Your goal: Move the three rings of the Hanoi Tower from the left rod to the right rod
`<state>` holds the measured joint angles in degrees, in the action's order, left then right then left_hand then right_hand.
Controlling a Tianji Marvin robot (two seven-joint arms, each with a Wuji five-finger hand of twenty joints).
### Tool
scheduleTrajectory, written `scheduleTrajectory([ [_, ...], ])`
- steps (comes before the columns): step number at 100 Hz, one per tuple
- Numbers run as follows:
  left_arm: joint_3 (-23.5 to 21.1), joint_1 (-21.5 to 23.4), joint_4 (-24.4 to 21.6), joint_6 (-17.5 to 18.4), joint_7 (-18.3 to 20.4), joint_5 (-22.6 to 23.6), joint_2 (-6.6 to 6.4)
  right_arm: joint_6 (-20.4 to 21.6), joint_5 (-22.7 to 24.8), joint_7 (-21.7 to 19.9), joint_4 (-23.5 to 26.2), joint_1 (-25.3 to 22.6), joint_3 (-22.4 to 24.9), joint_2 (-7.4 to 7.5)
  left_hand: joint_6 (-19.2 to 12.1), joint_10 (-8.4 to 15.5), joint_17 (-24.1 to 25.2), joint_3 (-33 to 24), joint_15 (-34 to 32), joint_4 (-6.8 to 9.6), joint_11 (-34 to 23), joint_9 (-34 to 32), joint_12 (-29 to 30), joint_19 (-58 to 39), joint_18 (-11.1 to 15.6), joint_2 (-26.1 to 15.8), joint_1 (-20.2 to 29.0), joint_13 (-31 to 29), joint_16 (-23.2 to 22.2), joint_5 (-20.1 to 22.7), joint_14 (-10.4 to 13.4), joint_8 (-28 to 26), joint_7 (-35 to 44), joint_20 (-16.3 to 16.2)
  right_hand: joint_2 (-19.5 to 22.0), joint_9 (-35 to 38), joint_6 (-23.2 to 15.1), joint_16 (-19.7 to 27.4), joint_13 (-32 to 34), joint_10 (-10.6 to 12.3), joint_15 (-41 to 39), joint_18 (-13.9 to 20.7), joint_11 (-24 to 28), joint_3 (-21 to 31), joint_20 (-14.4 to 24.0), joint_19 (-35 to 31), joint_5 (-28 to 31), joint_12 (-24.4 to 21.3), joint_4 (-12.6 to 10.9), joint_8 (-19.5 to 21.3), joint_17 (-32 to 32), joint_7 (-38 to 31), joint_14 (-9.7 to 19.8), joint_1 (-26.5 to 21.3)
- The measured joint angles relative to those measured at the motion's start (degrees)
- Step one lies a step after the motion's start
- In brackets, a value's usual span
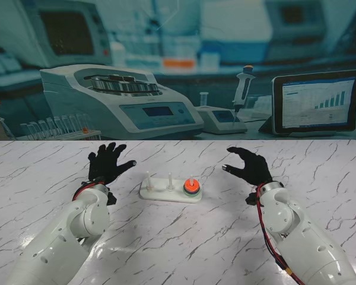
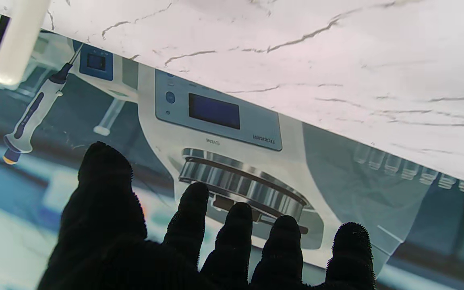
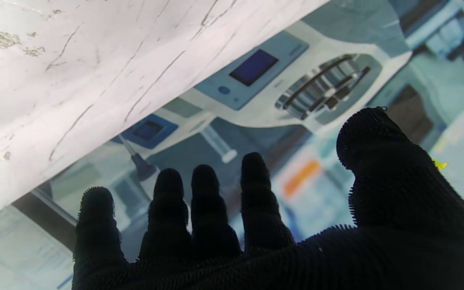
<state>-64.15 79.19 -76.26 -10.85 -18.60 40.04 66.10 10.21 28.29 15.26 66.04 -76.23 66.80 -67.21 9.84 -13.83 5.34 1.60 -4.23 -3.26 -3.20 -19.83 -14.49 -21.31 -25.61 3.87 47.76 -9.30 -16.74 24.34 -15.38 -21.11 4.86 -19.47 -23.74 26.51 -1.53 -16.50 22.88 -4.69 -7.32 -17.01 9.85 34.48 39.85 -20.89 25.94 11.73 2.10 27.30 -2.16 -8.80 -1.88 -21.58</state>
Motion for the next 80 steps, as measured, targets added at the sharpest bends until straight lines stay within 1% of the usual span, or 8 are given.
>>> scheduleTrajectory([
  [19,0.09,0.49,0.38,-0.78,0.29,-0.57,0.08,0.27,2.32,0.02,1.49,-0.61,0.08,0.6,-0.01,0.35,0.02,0.0,0.12,0.0,0.18,0.61,0.41,0.76,-0.57,-0.01,0.0,0.0,0.44,0.0,0.01,0.0,0.0,0.01,-0.05,1.26,-0.01,0.65,0.0,0.0,0.03,0.0,-0.05,0.0,-1.35,0.54,0.0,-0.01,0.0,-0.04,-2.02,0.02,0.07,0.0],
  [29,0.19,0.52,0.62,-0.8,0.42,-0.94,0.12,0.29,4.39,1.67,1.99,-0.88,0.09,0.64,-0.01,0.35,0.03,0.0,0.12,0.0,0.18,0.61,0.41,0.76,-0.63,-0.01,0.0,0.0,0.46,0.0,0.01,0.0,0.0,0.01,-0.05,2.7,-0.01,0.66,0.0,0.0,-0.05,0.0,0.11,0.01,-1.52,0.55,0.0,0.02,0.0,-0.04,-2.85,0.02,0.07,-0.03],
  [37,0.21,0.54,0.82,-0.78,0.44,-1.17,0.17,0.28,4.51,2.73,2.43,-1.12,0.16,0.64,-0.01,0.35,0.04,0.0,0.12,0.0,0.18,0.61,0.41,0.76,-0.87,-0.01,0.0,0.0,0.46,0.0,0.01,0.0,0.0,-0.37,-0.06,2.7,-0.01,0.67,0.01,0.0,-0.07,0.0,0.14,0.01,-1.55,0.55,0.0,0.17,0.0,-0.04,-3.09,0.02,0.07,-0.04],
  [49,0.05,0.84,0.85,-0.63,0.37,-1.24,0.22,0.24,4.54,2.82,3.19,-1.52,0.37,0.64,-0.01,0.35,0.05,0.0,0.12,0.0,0.18,0.61,0.41,0.76,-1.14,-0.01,0.0,0.0,0.46,0.0,0.01,0.01,0.01,-0.92,-0.06,2.7,-0.01,0.67,0.11,0.0,-1.42,0.0,0.14,0.01,-1.56,-0.52,0.0,0.61,0.0,-0.04,-3.56,0.02,-0.11,-0.07],
  [64,-0.14,1.24,0.82,-0.74,0.41,-1.12,0.21,0.22,4.8,2.97,3.56,-1.81,0.4,0.64,-0.01,0.35,0.05,0.0,0.12,0.0,0.18,0.61,0.42,0.77,-1.19,-0.01,0.0,0.0,0.46,0.0,0.01,0.01,0.03,-1.35,-0.06,2.71,-0.01,0.02,0.8,0.02,-1.78,0.0,0.15,0.01,-0.79,-1.7,0.0,0.7,0.0,-0.04,-3.68,0.02,-1.41,-0.07],
  [80,-0.02,1.24,0.84,-0.76,0.57,-1.32,0.2,0.22,4.79,3.08,3.67,-1.95,0.42,0.64,-0.01,-0.04,0.06,0.0,0.12,0.0,0.18,0.61,0.42,0.78,-1.22,-0.01,0.0,0.0,0.46,0.0,0.01,0.01,0.05,-1.97,-0.06,2.83,-0.01,-0.68,0.84,0.1,-1.8,0.0,0.15,0.01,-0.18,-2.35,0.0,0.72,0.0,-0.04,-3.72,0.02,-1.45,-0.07],
])
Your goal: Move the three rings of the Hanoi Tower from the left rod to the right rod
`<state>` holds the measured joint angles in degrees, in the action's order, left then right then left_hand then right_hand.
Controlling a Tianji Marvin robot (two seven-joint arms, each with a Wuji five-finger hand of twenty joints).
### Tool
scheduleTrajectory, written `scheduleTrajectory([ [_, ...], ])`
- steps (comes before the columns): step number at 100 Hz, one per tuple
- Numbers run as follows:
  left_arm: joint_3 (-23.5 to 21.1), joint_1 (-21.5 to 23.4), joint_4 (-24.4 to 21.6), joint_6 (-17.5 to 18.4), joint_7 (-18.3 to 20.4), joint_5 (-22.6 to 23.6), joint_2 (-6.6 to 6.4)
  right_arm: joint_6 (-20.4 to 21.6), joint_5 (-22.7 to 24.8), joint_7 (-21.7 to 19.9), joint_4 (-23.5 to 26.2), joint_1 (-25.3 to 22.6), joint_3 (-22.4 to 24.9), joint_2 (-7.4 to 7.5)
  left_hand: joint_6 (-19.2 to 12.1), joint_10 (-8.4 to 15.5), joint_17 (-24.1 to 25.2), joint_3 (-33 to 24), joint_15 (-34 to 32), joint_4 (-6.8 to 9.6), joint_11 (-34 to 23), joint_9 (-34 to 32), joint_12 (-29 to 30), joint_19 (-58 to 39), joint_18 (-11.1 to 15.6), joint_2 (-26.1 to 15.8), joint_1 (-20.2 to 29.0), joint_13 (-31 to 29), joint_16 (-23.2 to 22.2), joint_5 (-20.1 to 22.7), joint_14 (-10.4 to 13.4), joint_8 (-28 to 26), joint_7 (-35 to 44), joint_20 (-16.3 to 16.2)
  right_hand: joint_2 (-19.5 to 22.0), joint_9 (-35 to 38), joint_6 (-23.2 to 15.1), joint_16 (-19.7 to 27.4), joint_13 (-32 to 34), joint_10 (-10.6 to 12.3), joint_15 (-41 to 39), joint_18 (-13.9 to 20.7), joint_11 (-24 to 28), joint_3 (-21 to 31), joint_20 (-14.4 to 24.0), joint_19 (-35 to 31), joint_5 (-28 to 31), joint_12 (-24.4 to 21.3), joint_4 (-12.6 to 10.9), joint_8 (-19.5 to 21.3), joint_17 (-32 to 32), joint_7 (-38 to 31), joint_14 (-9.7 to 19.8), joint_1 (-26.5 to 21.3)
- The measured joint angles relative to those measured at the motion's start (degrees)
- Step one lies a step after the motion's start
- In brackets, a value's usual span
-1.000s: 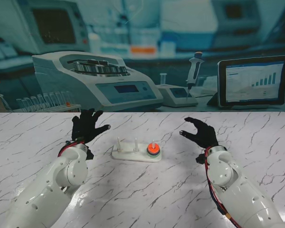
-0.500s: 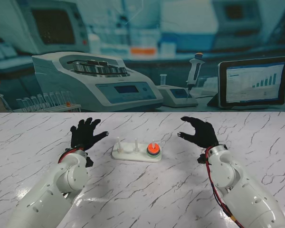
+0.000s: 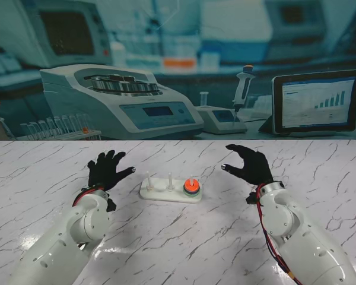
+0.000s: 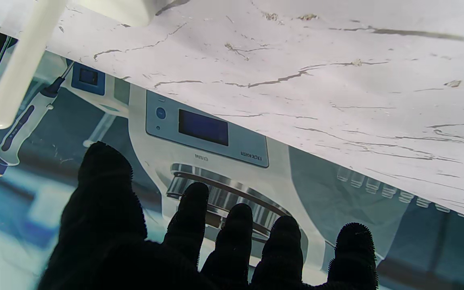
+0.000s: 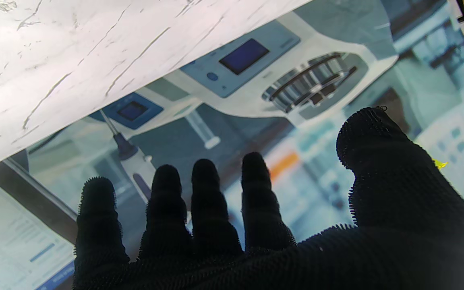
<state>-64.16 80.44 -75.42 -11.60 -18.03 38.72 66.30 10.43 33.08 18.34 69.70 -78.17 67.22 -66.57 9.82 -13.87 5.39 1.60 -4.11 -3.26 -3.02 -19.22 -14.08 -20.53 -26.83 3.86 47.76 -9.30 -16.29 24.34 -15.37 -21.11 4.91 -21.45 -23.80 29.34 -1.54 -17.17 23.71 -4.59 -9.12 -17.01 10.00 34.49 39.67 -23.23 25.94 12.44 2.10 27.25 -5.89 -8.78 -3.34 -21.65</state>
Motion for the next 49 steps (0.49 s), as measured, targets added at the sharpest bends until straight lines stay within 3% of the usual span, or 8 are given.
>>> scheduleTrajectory([
  [49,0.1,-0.19,0.27,0.0,0.9,-0.16,-0.03,-0.59,-0.51,-0.79,-0.01,0.06,-0.71,0.0,0.0,-0.05,0.07,0.0,0.0,0.0,0.0,0.0,0.0,0.01,-0.25,0.0,0.0,0.0,0.0,0.0,0.0,0.0,0.03,-0.64,0.0,0.16,-0.01,-1.38,0.72,0.02,-0.61,0.0,0.79,0.0,0.82,-0.72,1.33,0.3,0.0,-0.01,-0.51,-0.06,-0.69,-0.1],
])
